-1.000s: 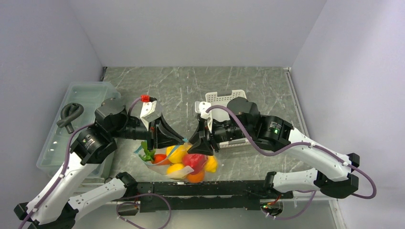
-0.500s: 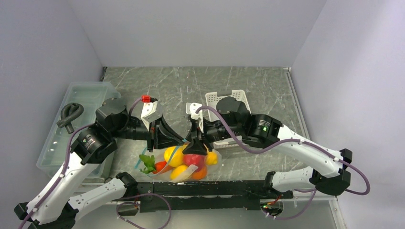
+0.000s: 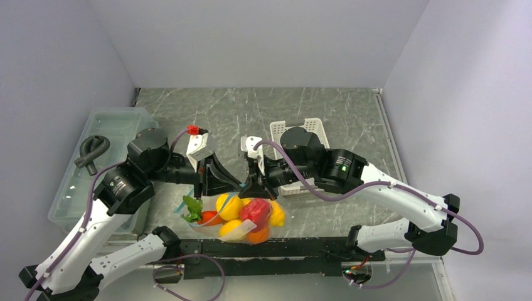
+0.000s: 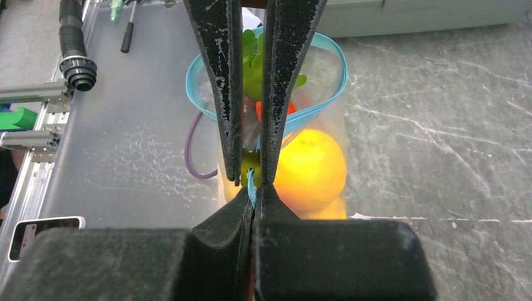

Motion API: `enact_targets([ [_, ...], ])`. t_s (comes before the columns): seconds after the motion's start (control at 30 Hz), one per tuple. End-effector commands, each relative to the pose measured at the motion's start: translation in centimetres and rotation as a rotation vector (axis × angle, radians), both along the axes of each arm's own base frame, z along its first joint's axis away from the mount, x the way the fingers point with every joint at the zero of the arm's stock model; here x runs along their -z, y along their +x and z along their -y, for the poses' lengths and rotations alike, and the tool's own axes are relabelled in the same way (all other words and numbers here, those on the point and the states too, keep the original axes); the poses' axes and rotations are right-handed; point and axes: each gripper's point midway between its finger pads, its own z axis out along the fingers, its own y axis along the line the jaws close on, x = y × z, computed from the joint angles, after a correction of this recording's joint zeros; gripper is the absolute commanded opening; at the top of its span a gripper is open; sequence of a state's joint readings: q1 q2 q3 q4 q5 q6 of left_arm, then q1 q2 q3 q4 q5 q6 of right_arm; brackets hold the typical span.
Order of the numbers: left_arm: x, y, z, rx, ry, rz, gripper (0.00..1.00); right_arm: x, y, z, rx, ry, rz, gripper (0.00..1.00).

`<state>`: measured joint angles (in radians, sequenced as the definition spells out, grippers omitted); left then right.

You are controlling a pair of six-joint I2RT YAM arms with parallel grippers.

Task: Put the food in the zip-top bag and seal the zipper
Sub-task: Zip the zipper food storage bag at the center of the board.

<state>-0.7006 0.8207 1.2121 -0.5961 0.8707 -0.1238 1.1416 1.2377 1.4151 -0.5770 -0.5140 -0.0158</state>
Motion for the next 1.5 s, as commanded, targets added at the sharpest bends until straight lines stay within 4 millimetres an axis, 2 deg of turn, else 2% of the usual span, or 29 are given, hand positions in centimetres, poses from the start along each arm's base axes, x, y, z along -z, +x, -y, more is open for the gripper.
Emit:
enact_targets([
  [0.0,-0.9,0.1,0.1,0.014,-0.026,0.054,0.00,-3.9,0.4,0.0,0.019,0.109,0.063,0.00],
  [0.33,-0.1,0.5,0.2,-0.001,-0.001,0.043,0.00,-7.3,0.9,2.3,0.112,0.200,0.112,0.00],
  [0.53,0.1,0.6,0.2,-0.004,0.005,0.039,0.00,-8.6,1.2,3.4,0.161,0.239,0.141,0.00],
  [0.8,0.3,0.6,0.1,-0.007,0.012,0.035,0.00,-9.3,2.0,4.7,0.234,0.266,0.170,0.00],
  [1.1,0.4,0.4,-0.2,-0.019,0.017,0.035,0.00,-9.7,3.5,6.9,0.378,0.284,0.179,0.00],
  [1.47,0.9,0.1,-1.0,-0.054,0.029,0.033,0.00,-9.5,3.7,8.1,0.422,0.290,0.183,0.00],
])
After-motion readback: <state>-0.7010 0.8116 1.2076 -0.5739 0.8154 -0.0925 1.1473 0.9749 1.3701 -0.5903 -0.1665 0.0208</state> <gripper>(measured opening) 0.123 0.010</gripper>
